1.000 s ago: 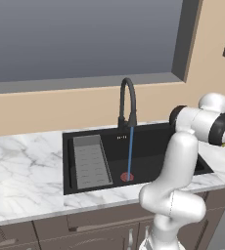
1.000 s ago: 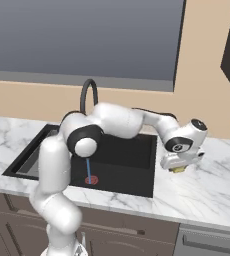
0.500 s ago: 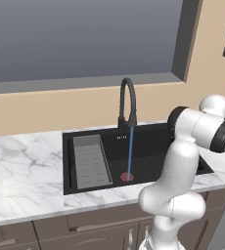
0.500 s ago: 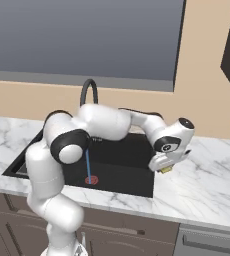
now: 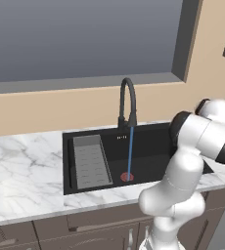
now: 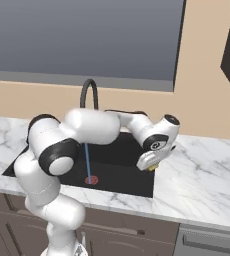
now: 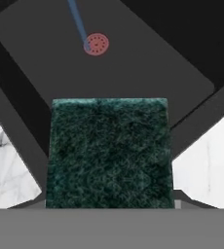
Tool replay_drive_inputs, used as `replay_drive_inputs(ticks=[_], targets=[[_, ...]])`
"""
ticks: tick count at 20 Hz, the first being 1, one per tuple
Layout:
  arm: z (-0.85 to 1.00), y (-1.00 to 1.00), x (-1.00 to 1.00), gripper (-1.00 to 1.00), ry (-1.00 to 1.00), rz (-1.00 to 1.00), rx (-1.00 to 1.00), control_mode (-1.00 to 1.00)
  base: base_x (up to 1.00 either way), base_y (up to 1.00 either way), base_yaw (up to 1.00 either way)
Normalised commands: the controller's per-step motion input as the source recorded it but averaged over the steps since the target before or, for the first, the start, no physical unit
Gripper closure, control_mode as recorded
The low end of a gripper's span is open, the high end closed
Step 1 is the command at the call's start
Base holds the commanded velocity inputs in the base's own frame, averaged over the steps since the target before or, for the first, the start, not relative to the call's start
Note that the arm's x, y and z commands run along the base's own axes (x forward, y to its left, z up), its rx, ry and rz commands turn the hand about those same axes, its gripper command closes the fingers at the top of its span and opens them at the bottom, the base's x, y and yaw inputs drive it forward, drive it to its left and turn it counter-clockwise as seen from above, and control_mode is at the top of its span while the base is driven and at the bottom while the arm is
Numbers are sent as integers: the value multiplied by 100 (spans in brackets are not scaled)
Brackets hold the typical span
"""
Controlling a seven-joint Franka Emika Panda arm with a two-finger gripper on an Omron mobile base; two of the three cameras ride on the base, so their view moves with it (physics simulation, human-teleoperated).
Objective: Soak the sponge with water for a few seconds and then drop it inside the sink.
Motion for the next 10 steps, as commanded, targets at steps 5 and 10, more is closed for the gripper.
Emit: replay_drive_inputs(ticks=[5, 10], targets=[[14, 43, 0, 100, 0, 5, 1, -100, 0, 0, 0], [0, 38, 0, 100, 0, 0, 5, -100, 0, 0, 0]])
